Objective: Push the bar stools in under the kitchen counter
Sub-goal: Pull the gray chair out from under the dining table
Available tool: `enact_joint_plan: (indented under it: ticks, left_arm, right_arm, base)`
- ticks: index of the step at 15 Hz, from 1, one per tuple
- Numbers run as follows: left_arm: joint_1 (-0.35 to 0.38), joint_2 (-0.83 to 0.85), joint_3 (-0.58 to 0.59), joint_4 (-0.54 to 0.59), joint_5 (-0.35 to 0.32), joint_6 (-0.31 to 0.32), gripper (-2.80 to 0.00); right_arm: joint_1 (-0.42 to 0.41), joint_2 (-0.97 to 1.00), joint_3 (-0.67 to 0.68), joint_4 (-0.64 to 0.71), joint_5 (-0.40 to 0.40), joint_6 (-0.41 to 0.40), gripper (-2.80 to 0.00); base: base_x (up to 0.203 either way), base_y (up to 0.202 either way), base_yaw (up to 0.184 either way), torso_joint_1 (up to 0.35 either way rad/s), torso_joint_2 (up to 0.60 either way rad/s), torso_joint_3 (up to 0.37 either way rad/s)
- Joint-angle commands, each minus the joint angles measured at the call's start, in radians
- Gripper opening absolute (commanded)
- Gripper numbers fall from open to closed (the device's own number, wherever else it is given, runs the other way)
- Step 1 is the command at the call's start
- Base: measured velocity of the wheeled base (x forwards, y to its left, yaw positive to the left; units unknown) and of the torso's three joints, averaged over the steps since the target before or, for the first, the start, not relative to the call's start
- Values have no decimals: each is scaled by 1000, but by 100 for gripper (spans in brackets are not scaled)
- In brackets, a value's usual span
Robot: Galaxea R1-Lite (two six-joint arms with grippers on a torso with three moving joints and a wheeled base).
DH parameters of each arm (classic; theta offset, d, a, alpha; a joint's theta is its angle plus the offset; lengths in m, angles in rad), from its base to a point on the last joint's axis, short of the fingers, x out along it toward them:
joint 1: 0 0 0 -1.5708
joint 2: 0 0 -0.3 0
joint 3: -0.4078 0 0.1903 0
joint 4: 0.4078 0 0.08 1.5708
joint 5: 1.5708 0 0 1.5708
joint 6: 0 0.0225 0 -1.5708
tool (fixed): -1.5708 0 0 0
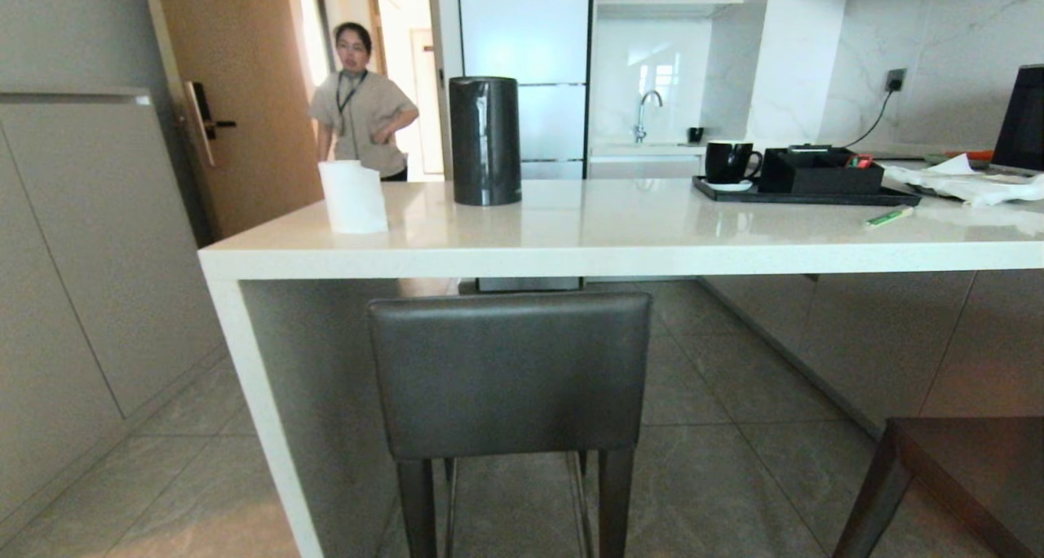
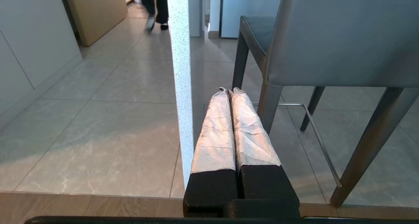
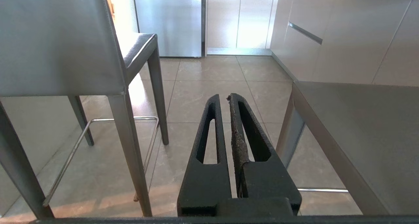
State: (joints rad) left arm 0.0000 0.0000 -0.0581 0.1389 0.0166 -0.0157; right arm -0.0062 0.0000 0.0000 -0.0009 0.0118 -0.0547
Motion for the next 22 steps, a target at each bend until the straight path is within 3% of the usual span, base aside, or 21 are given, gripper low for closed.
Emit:
enact_joint_plan:
  ticks: [1,3,13,14,22]
  left_arm:
    - [0,2,0,1,0,-2,-280]
    - [0,2,0,0,0,-3,-280]
    - [2,2,0,-1,2,-6,-280]
    - [0,2,0,-1,2,-6,0]
    - [2,2,0,-1,0,-6,0]
  right_arm:
    - [0,0,0,1,-4,4,-280]
    - [0,0,0,-1,-7,35,-280]
    - [0,0,0,-1,-9,35,-280]
    - [0,0,0,-1,-9,30,0]
    - [0,0,0,-1,-10,32,0]
  base:
    - [0,0,0,0,0,0]
    - [0,0,0,0,0,0]
    - [0,0,0,0,0,0]
    - [0,0,0,0,0,0]
    - [0,0,0,0,0,0]
